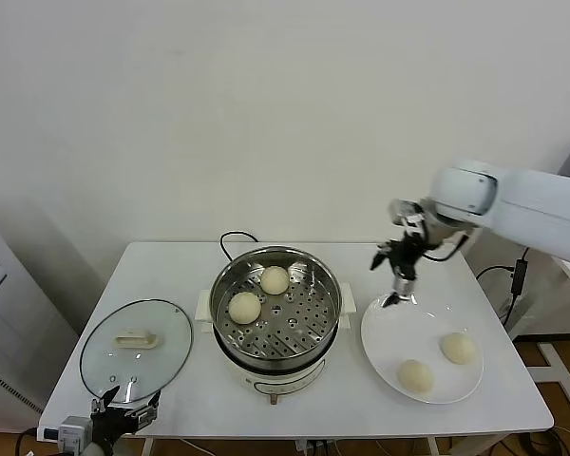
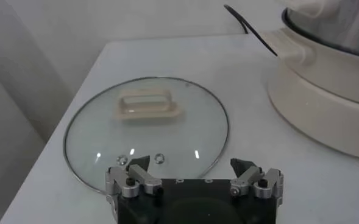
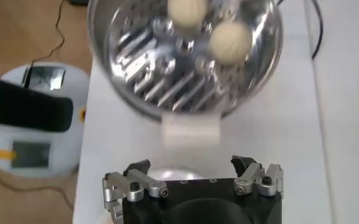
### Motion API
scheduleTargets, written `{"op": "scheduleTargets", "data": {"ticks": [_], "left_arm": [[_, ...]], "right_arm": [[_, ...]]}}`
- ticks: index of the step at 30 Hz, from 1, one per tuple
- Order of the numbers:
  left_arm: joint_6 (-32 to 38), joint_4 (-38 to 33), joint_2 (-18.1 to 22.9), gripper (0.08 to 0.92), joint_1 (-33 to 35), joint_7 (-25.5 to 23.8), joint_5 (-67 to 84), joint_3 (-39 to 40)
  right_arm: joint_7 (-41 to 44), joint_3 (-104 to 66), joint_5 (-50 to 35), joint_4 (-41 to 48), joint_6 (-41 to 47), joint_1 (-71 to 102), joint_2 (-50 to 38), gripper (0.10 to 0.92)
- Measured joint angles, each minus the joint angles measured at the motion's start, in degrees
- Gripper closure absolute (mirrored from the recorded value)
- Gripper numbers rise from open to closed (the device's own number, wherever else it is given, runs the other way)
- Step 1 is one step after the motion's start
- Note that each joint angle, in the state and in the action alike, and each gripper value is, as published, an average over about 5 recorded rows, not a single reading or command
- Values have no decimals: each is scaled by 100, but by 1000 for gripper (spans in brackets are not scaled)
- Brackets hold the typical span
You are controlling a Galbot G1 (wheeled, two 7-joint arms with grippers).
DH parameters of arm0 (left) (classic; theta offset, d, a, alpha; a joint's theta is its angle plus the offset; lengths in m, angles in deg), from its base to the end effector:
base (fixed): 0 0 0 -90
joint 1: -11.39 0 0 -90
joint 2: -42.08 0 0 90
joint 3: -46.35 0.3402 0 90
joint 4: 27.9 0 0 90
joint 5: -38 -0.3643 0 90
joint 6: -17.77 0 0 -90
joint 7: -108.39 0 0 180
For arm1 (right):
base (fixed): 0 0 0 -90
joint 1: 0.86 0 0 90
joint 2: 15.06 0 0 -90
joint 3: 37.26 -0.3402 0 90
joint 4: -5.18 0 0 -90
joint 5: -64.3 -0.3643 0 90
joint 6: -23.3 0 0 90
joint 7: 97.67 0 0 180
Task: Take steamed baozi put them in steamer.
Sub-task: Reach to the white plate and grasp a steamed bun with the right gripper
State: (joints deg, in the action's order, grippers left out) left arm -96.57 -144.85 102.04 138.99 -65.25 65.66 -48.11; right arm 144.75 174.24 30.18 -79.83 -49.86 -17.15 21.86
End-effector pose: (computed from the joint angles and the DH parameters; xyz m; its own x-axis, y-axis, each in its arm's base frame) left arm 0.1717 0.1095 -0.3076 -0.8089 0.0331 0.5871 0.0786 0.9955 0.0523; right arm 0.5051 -0.1114 -0.0500 -0.0500 -0.2661 0.9626 -0.9965 -0.0518 -0.0660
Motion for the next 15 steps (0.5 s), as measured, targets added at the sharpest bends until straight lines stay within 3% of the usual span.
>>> {"op": "scheduleTargets", "data": {"ticks": [15], "left_arm": [[10,-10,4,177,26,3,12,-32]], "right_arm": [[289,-784,1183,104,-386,1314,-619,203]]}}
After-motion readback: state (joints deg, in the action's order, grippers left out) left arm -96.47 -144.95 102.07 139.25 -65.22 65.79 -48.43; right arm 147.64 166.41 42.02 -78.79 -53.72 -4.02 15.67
